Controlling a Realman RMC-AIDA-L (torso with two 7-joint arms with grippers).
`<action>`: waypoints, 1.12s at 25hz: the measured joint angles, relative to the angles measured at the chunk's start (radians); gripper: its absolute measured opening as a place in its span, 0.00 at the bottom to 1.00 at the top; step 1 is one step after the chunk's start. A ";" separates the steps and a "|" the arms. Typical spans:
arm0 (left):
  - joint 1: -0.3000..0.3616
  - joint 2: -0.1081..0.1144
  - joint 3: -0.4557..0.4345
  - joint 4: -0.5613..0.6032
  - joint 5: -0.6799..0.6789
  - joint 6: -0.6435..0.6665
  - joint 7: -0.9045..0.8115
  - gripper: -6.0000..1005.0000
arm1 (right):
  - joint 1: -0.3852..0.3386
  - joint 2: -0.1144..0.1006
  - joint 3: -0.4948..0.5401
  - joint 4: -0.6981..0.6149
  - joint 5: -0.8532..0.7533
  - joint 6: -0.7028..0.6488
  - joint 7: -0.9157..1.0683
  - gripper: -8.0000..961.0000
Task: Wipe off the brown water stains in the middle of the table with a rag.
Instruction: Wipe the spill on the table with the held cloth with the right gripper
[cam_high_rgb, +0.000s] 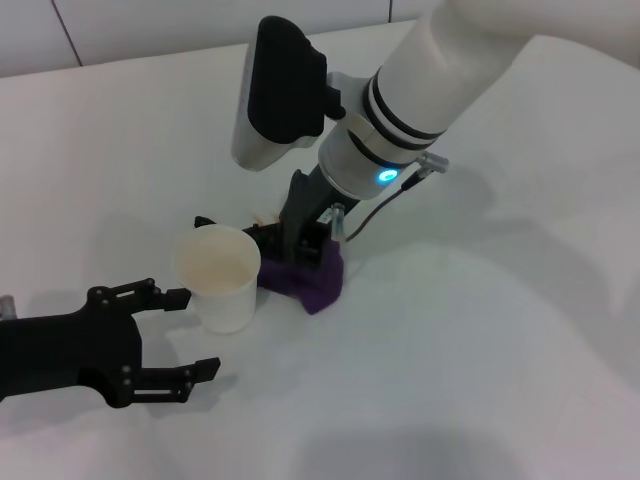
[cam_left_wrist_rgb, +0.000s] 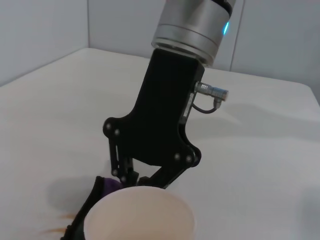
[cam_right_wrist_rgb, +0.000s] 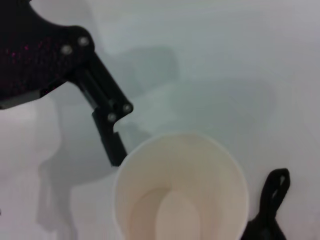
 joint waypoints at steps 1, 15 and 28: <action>0.000 0.000 0.000 0.000 0.000 0.001 -0.001 0.87 | -0.001 0.000 0.001 0.000 0.000 -0.008 0.002 0.08; 0.030 -0.002 0.002 0.005 0.000 0.005 -0.008 0.87 | -0.054 -0.002 0.002 -0.094 -0.010 -0.020 0.018 0.08; 0.079 -0.003 0.006 0.007 -0.023 0.028 0.002 0.87 | -0.013 0.000 -0.008 0.001 0.017 0.157 -0.057 0.08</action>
